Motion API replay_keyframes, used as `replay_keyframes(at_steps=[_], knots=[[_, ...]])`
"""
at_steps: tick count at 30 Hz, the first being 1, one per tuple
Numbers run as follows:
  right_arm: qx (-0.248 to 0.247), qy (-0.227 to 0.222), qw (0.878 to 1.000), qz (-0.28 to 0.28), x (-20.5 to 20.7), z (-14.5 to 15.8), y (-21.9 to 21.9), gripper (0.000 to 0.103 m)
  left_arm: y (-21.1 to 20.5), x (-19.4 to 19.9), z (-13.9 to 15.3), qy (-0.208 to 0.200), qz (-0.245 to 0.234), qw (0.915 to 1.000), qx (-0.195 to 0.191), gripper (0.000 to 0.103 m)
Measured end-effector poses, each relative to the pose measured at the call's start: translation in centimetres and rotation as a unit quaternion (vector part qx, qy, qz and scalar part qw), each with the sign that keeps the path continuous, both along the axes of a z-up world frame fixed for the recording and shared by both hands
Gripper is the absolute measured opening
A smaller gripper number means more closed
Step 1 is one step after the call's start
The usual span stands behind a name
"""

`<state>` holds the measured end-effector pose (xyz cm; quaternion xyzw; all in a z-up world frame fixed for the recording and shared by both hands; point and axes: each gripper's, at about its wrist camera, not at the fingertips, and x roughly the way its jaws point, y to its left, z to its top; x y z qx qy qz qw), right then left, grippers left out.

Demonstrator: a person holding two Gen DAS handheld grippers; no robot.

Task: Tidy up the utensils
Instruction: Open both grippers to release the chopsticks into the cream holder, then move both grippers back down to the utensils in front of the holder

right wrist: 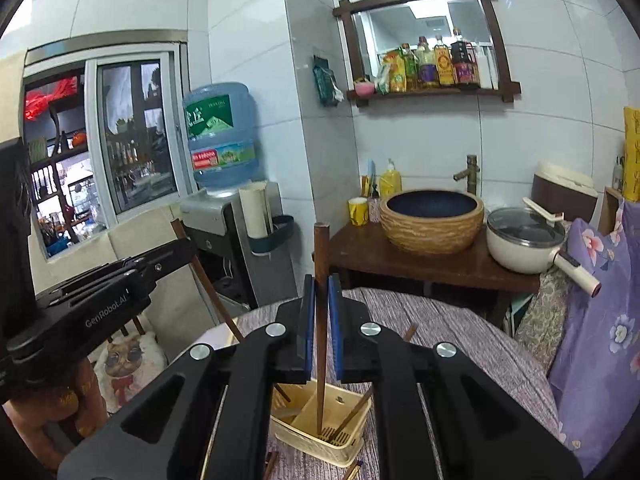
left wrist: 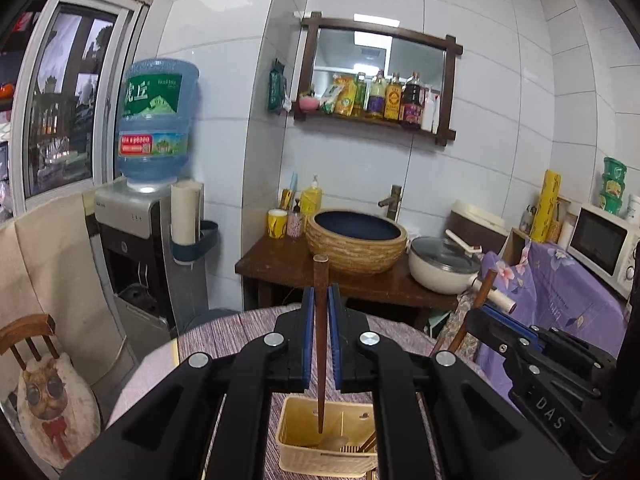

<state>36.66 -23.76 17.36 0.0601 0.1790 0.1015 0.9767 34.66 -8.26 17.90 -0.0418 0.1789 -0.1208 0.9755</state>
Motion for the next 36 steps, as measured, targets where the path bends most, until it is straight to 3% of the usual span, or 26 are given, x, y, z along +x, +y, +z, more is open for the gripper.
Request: replay_keyframes(at_steps=[14, 24, 26, 27, 28, 29, 30, 36], knots=[[0.023, 0.052, 0.998, -0.018, 1.7, -6.8, -1.1, 0.008, -0.2, 2.0, -7.0, 0.068, 0.005, 0.9976, 0.008, 0.008], [0.022, 0.042, 0.998, -0.029, 1.6, -7.2, -1.3, 0.008, 0.1, 2.4, -8.6, 0.088, 0.008, 0.9961, 0.002, 0.008], [0.01, 0.033, 0.999, -0.032, 1.3, -7.1, -1.1, 0.013, 0.2, 2.2, -8.5, 0.087, 0.005, 0.9962, -0.001, 0.01], [0.004, 0.024, 0.999, -0.034, 0.9, -7.0, -1.0, 0.026, 0.2, 2.1, -8.4, 0.086, 0.003, 0.9963, -0.001, 0.018], [0.001, 0.012, 0.999, -0.036, 0.4, -6.9, -1.0, 0.048, 0.2, 1.9, -8.3, 0.082, 0.003, 0.9966, -0.001, 0.033], [0.0, -0.001, 0.999, -0.04, -0.1, -6.7, -1.1, 0.054, 0.4, 1.5, -8.2, 0.076, 0.005, 0.9971, -0.004, 0.041], [-0.001, -0.01, 0.999, -0.044, -0.5, -6.5, -1.2, 0.057, 0.6, 1.0, -8.2, 0.068, 0.007, 0.9976, -0.009, 0.053], [-0.022, -0.02, 0.998, -0.06, -3.8, -6.8, -1.7, 0.058, 2.7, -2.0, -8.5, 0.064, 0.029, 0.9972, -0.025, 0.084]])
